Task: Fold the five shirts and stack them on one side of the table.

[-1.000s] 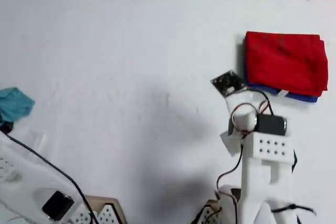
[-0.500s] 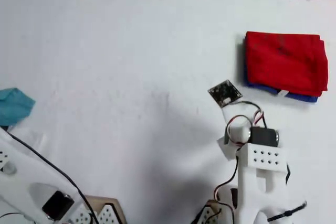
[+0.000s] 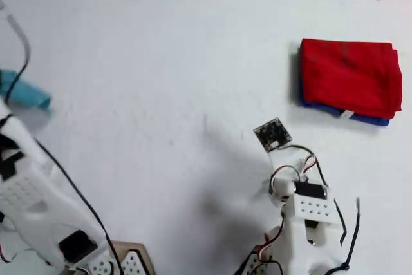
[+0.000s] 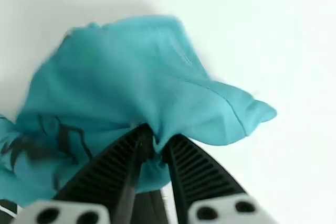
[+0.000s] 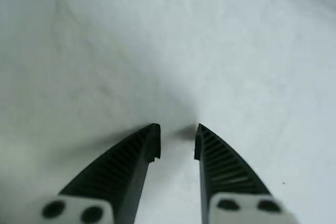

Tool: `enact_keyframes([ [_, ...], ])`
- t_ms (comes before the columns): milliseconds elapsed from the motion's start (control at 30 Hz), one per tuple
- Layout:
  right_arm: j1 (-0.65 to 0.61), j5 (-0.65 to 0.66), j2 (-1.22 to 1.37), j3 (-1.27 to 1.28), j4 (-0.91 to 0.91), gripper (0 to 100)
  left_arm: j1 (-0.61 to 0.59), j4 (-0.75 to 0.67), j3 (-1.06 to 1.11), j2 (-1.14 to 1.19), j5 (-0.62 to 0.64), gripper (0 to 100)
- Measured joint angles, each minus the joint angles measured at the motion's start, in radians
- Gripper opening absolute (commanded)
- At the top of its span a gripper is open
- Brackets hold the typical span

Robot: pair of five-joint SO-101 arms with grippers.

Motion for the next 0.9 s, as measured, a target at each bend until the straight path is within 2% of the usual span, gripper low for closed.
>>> enact_keyframes([
  [300,0.003,-0.048,-0.026,0.014,0.000,11.6,0.410,0.000,0.377,-0.489,0.144,3],
  [533,0.003,-0.058,-0.026,0.014,-0.002,11.6,0.706,0.000,0.471,-0.741,0.218,3],
  [700,0.003,-0.058,-0.026,0.014,-0.002,11.6,0.802,0.000,0.552,-0.806,0.222,3],
  [900,0.003,-0.060,-0.026,0.014,-0.008,11.6,0.807,0.000,0.698,-0.807,0.222,6],
])
